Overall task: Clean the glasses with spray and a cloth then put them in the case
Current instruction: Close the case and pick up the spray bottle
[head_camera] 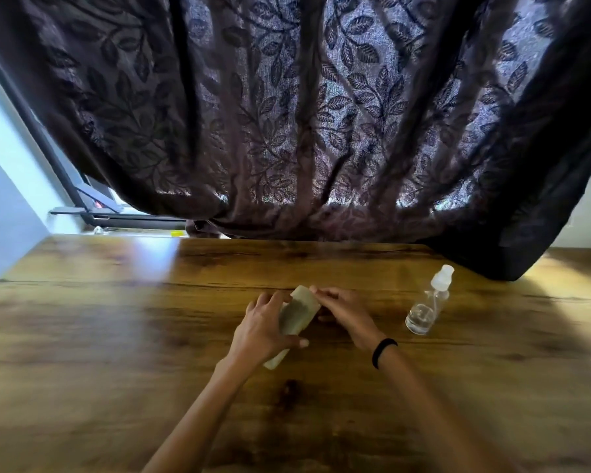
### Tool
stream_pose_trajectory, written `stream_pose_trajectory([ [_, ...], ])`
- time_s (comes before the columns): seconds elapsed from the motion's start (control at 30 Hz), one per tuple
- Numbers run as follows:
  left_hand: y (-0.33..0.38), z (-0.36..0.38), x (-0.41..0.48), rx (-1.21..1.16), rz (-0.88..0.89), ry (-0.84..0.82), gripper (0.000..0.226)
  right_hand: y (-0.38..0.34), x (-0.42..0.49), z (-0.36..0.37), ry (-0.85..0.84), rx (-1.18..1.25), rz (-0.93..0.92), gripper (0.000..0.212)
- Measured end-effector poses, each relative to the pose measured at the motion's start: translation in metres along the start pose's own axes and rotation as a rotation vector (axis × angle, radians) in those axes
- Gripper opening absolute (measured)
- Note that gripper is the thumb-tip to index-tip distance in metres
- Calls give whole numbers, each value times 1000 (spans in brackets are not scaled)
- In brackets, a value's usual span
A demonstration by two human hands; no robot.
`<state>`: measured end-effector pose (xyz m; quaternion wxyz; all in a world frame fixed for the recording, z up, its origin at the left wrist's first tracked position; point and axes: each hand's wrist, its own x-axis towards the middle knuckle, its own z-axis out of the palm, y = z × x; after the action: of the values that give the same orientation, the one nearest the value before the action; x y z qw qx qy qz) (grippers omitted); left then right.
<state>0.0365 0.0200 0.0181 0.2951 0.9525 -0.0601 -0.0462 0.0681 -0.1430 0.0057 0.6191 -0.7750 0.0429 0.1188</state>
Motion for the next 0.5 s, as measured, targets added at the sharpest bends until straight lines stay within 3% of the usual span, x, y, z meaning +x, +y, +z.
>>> stream_pose_trajectory([
  [0.3,-3,1,0,-7,31,26,82,-2,2,5,47,-116,-60,33],
  [0.5,-4,9,-6,13,63,173,80,5,7,10,136,-64,-85,35],
])
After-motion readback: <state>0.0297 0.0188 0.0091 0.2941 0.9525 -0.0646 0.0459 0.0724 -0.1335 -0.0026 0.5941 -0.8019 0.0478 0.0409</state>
